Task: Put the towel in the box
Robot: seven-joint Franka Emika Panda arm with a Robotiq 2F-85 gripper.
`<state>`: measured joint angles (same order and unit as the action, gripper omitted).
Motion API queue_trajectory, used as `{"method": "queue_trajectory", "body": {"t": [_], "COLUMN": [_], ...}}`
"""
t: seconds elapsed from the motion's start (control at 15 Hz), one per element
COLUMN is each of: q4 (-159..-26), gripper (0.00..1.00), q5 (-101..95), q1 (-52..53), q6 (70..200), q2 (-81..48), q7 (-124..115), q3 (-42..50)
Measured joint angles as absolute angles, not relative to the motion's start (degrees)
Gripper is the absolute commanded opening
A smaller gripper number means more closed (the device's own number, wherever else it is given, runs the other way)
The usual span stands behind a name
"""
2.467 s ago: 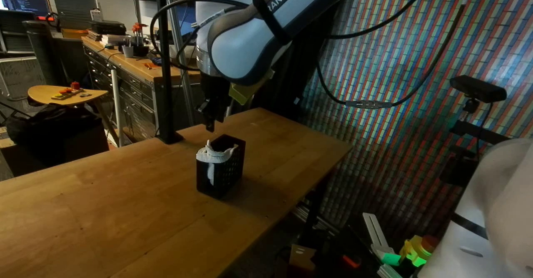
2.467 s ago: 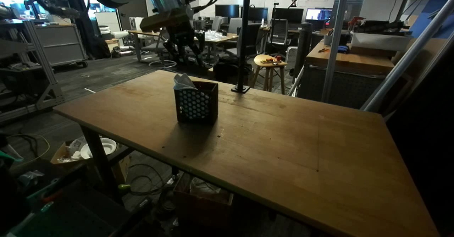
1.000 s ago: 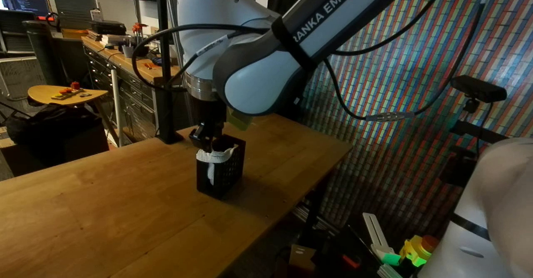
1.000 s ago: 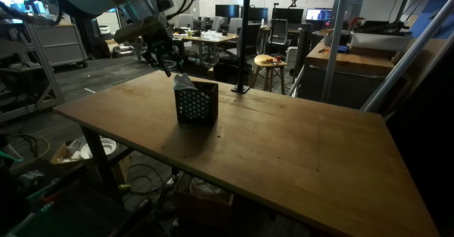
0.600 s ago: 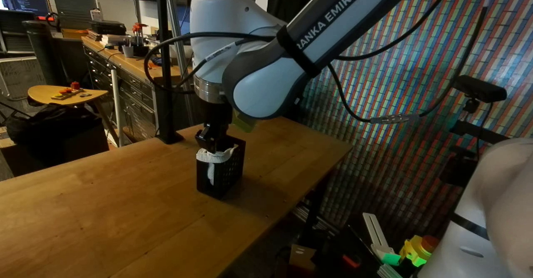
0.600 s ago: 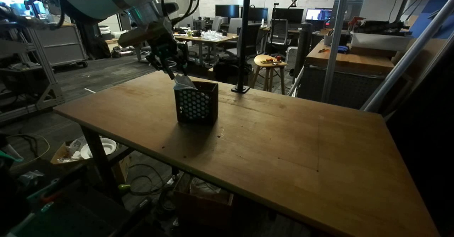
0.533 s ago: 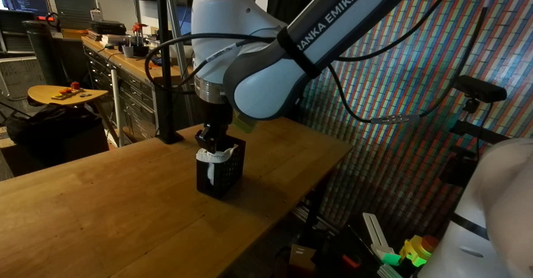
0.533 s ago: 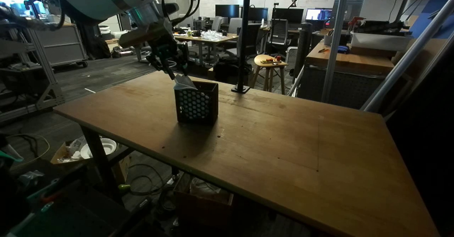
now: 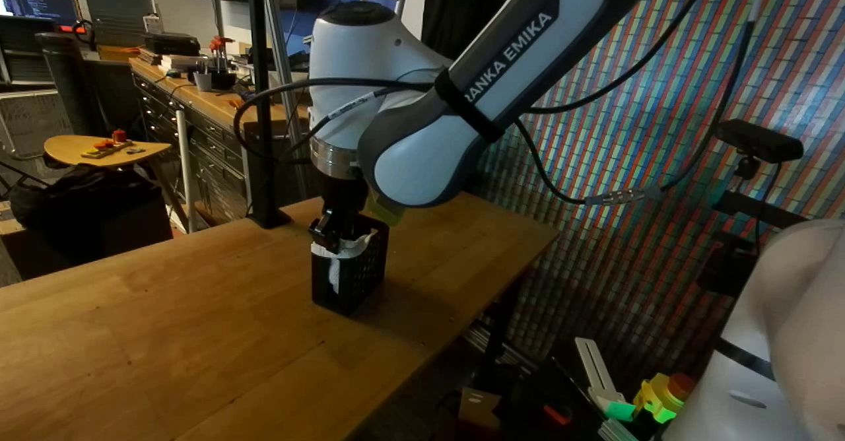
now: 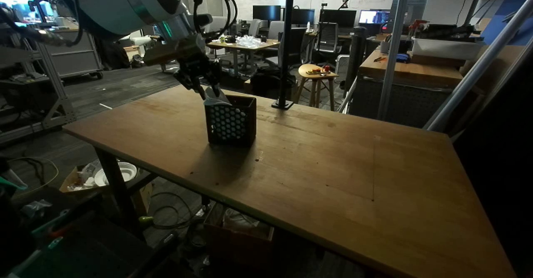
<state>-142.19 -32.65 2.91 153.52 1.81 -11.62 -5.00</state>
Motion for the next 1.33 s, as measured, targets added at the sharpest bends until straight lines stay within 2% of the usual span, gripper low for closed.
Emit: {"method": "queue_trajectory", "body": {"t": [0.07,0.2,0.4,1.33], "q4": [-142.21,-142.21,-142.11,-141.28], "gripper": [0.07,0.05,0.11,0.1], "q5": [-32.65,-32.65,-32.65,-32.36], "q1": [2.91,2.91,2.91,2.86], "q6": [153.74,154.21,154.57,154.62], "q2": [1.5,1.09,1.21,1.37], "q7": [-11.62,-11.62,-11.62,-10.87], "q3": [-4.92,-4.78,-4.63,-3.86]}}
